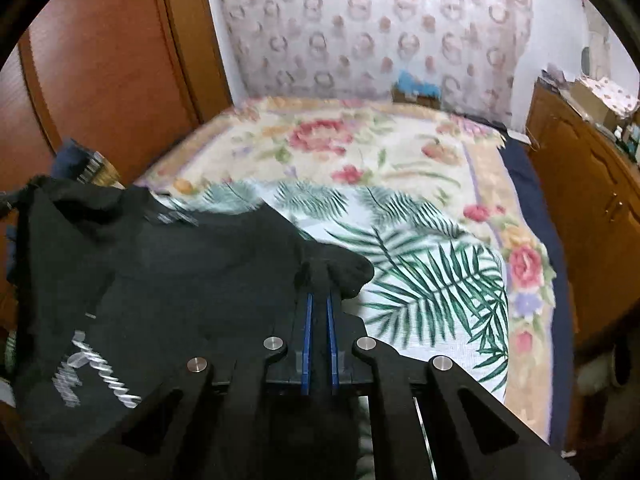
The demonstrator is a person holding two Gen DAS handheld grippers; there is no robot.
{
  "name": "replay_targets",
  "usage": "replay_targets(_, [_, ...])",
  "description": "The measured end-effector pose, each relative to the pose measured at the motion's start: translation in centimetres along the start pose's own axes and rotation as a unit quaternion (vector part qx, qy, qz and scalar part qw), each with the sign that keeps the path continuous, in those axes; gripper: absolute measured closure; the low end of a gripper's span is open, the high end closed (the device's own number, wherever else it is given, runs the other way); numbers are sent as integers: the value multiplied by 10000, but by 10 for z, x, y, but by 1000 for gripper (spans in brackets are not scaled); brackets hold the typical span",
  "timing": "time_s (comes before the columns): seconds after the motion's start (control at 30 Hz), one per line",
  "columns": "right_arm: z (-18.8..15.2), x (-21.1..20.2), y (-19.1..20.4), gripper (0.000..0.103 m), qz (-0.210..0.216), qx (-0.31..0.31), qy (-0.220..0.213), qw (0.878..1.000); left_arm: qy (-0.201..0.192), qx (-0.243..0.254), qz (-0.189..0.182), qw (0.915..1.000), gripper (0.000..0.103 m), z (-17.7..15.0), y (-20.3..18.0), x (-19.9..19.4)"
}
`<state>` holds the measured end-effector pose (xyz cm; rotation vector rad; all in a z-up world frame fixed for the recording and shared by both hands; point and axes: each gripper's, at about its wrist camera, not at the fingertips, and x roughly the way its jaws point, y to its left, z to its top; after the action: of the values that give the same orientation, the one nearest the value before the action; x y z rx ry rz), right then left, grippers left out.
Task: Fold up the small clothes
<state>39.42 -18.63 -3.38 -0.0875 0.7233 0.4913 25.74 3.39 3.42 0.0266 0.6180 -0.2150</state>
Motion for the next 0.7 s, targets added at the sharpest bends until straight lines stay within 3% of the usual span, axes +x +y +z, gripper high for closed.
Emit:
replay_targets(0.27, [-32,-93,36,97,144,-236,-616,9977,-375,-84,-202,9991,96,-29,-14,-66])
replay_targets(0.5, [-109,-149,61,97,189,-359,-689,9968,-308,-232,-290,9988,96,-93,-23,-103])
replay_targets(0.7, [-173,-191,74,97,131,-305,-635,9974,-398,-406,-151,9983,96,-135,-22,-148])
